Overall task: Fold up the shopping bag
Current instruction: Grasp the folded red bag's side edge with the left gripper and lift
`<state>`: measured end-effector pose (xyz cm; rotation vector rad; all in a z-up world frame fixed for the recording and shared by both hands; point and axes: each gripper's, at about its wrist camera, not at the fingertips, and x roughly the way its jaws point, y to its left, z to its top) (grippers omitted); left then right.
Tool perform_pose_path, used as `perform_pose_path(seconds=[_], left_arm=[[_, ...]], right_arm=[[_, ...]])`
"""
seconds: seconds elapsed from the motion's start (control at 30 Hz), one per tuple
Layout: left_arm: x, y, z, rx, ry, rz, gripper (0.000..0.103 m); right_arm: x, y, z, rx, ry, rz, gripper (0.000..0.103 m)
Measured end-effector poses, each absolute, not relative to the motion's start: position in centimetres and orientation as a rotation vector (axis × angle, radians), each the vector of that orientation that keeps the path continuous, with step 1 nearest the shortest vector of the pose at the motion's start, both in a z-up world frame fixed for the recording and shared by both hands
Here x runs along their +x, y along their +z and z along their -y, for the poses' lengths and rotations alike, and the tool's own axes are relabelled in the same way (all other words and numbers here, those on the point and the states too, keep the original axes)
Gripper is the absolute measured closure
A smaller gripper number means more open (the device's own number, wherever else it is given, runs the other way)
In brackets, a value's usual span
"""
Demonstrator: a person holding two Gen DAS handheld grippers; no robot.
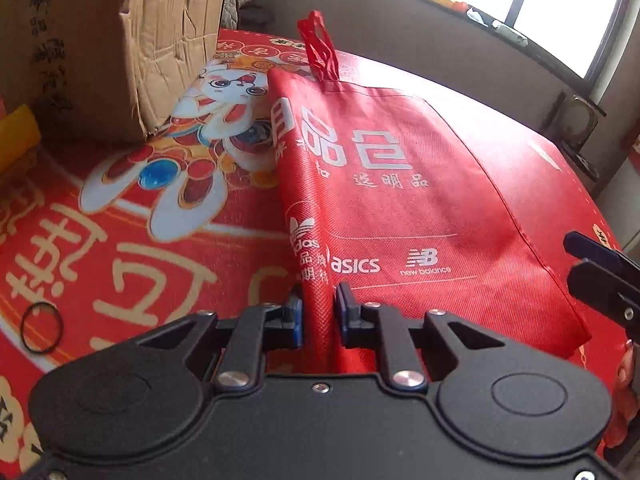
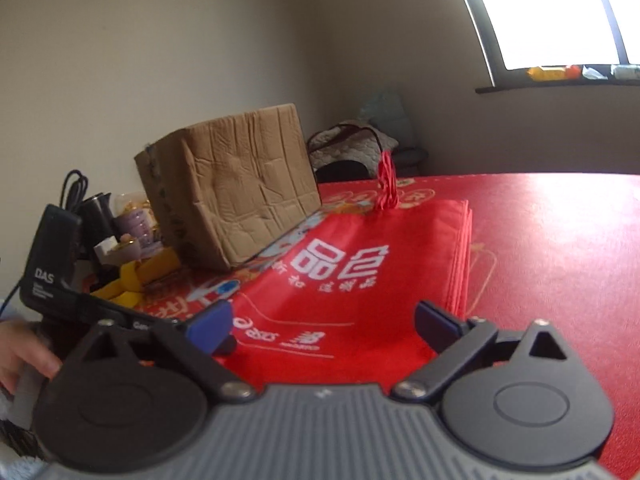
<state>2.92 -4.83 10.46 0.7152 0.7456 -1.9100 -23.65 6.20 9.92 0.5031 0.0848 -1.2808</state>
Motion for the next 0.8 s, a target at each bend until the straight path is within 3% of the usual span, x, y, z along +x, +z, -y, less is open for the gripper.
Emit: perform_pose_path(seconds=[0.03, 0.1, 0.33, 0.5, 0.7, 0.77, 0.8], left_arm=[[3.1, 10.3, 4.4, 0.714, -1.928, -0.765, 0.087], [2.9, 10.3, 3.5, 0.72, -1.965, -0.81, 0.086], [0.2, 9.7, 0.1, 0.8, -2.127, -0.801, 0.08], [-3.0, 9.4, -2.5, 0.965, -2.39, -0.681, 0.07], [-2.7, 12.6, 0.3, 1.049, -2.551, -0.651, 0.062], [-1.9, 14.1, 2.5, 1.019, -2.582, -0.621, 0.049], [-1.4, 14.7, 3.8, 0.993, -2.583, -0.607, 0.047]], right_arm=[[-23.7, 10.0, -6.1, 0.52, -1.285, -0.085, 0.072], [-23.9, 10.1, -5.9, 0.574, -1.291, -0.081, 0.08], [-23.1, 9.0, -8.8, 0.652, -1.388, -0.305, 0.079], [-23.9, 8.0, -9.9, 0.662, -1.564, -0.454, 0.08], [-24.2, 7.6, -10.3, 0.67, -1.549, -0.523, 0.08], [-23.9, 7.4, -10.3, 0.649, -1.558, -0.532, 0.079], [-23.8, 7.4, -10.3, 0.643, -1.563, -0.534, 0.079]])
